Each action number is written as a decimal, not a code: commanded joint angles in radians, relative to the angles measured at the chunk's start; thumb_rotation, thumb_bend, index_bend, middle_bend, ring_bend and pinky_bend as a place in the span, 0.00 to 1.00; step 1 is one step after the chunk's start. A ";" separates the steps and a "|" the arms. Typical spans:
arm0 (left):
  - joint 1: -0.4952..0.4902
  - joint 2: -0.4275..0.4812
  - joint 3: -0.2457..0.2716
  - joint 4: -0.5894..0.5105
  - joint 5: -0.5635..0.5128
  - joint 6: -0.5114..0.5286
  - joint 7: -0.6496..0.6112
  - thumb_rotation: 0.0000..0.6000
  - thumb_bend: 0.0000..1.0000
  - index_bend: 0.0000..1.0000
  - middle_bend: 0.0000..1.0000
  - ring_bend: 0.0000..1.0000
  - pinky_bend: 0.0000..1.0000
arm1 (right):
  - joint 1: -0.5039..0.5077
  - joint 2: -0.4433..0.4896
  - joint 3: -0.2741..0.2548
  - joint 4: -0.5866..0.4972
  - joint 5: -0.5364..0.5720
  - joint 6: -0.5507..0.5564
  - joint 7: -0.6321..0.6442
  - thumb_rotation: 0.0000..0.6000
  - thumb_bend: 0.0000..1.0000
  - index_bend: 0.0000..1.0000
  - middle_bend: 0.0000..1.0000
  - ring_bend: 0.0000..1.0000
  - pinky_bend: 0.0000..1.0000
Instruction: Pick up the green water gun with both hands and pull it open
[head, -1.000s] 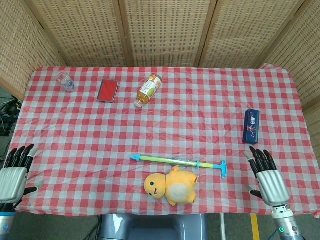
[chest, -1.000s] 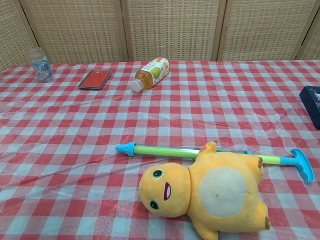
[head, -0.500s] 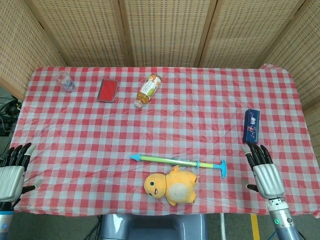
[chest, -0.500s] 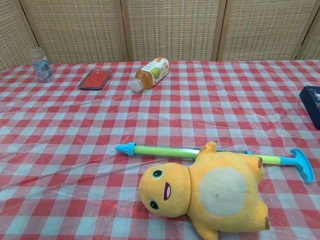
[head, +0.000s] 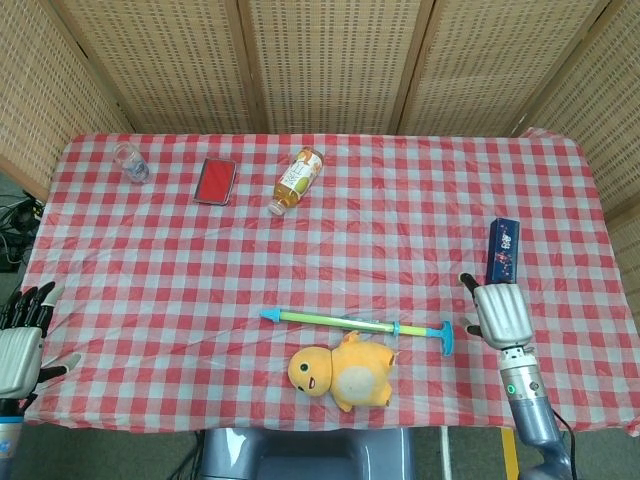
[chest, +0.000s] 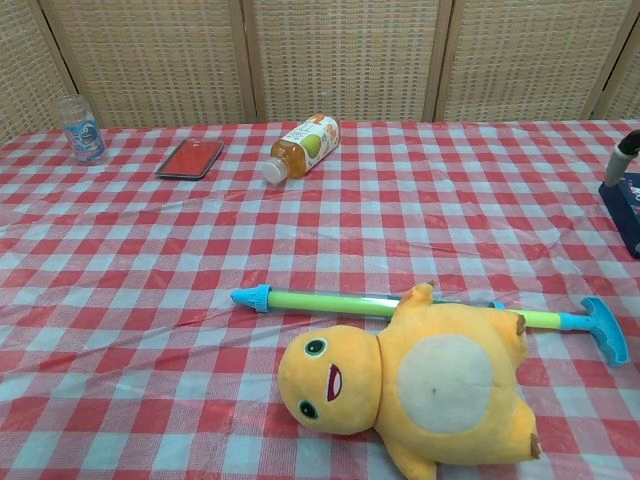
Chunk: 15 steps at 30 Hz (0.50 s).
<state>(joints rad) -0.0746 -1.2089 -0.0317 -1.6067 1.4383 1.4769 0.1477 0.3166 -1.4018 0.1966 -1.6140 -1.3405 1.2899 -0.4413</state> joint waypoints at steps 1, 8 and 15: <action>-0.004 0.000 -0.007 0.004 -0.011 -0.010 -0.009 1.00 0.06 0.00 0.00 0.00 0.00 | 0.025 -0.021 0.003 -0.031 0.095 -0.057 -0.091 1.00 0.27 0.45 1.00 1.00 0.69; -0.008 0.005 -0.013 0.005 -0.020 -0.019 -0.024 1.00 0.06 0.00 0.00 0.00 0.00 | 0.056 -0.073 -0.004 -0.027 0.208 -0.091 -0.189 1.00 0.40 0.51 1.00 1.00 0.70; -0.005 0.011 -0.014 0.001 -0.016 -0.012 -0.033 1.00 0.06 0.00 0.00 0.00 0.00 | 0.069 -0.104 -0.022 -0.002 0.252 -0.091 -0.213 1.00 0.42 0.52 1.00 1.00 0.70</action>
<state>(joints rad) -0.0794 -1.1985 -0.0457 -1.6052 1.4225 1.4643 0.1152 0.3846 -1.5046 0.1760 -1.6171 -1.0899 1.1977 -0.6531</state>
